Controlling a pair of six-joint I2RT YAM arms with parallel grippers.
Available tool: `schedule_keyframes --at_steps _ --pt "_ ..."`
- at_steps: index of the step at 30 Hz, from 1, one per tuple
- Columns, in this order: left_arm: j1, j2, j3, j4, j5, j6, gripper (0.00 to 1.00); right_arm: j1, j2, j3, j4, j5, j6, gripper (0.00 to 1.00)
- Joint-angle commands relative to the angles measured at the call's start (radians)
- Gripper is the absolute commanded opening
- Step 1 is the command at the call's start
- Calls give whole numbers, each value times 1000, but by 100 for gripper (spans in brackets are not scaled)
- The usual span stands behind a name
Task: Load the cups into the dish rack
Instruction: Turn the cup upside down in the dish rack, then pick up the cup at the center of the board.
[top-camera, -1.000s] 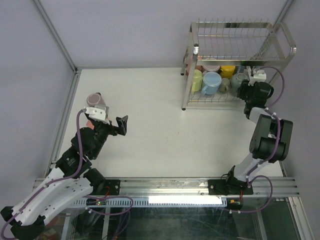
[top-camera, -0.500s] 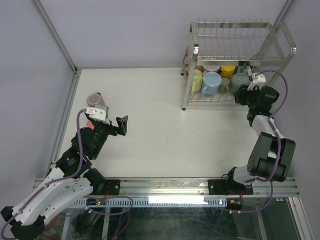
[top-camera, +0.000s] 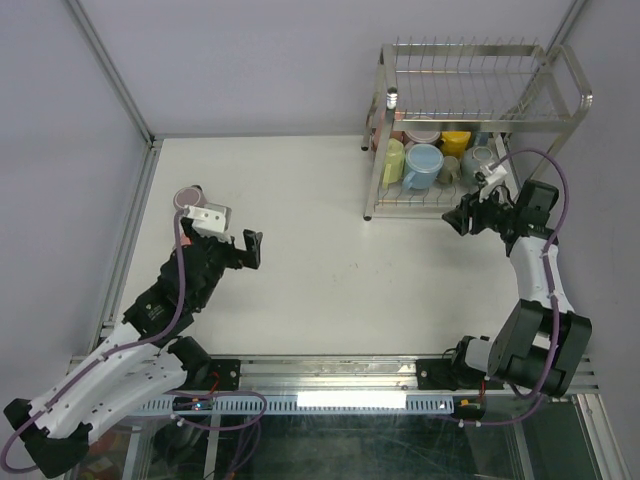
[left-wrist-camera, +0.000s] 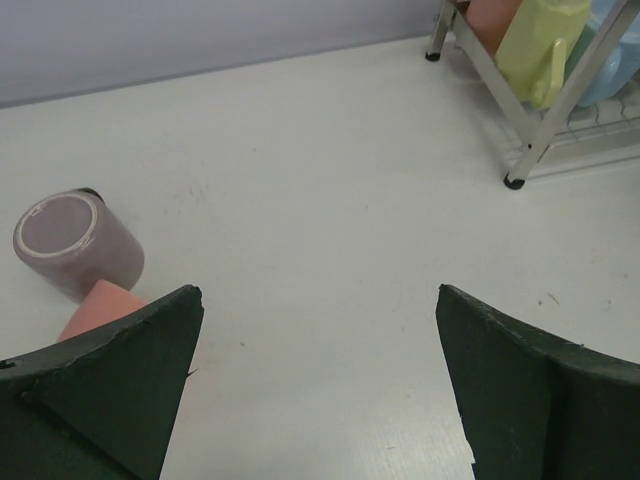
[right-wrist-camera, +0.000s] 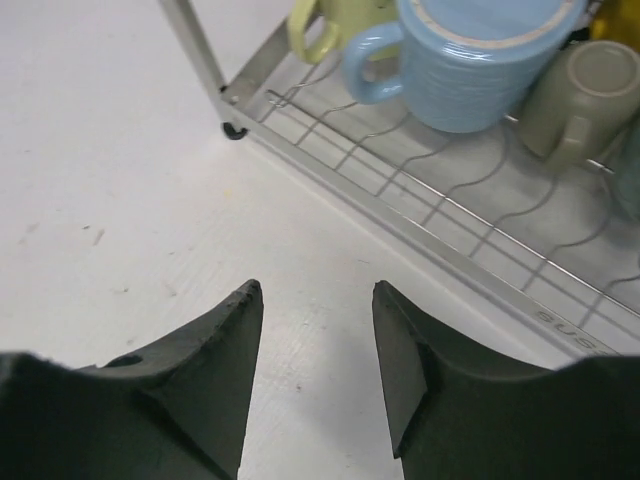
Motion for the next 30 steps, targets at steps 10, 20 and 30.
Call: schedule_keyframes --at_steps 10,20,30 --pt "392 386 182 -154 352 -73 83 312 -116 182 -462 -179 -134 52" --pt "537 585 321 -233 158 -44 79 559 -136 210 -420 -198 84 54" --pt "822 774 445 -113 409 -68 99 577 -153 139 -385 -215 81 56"
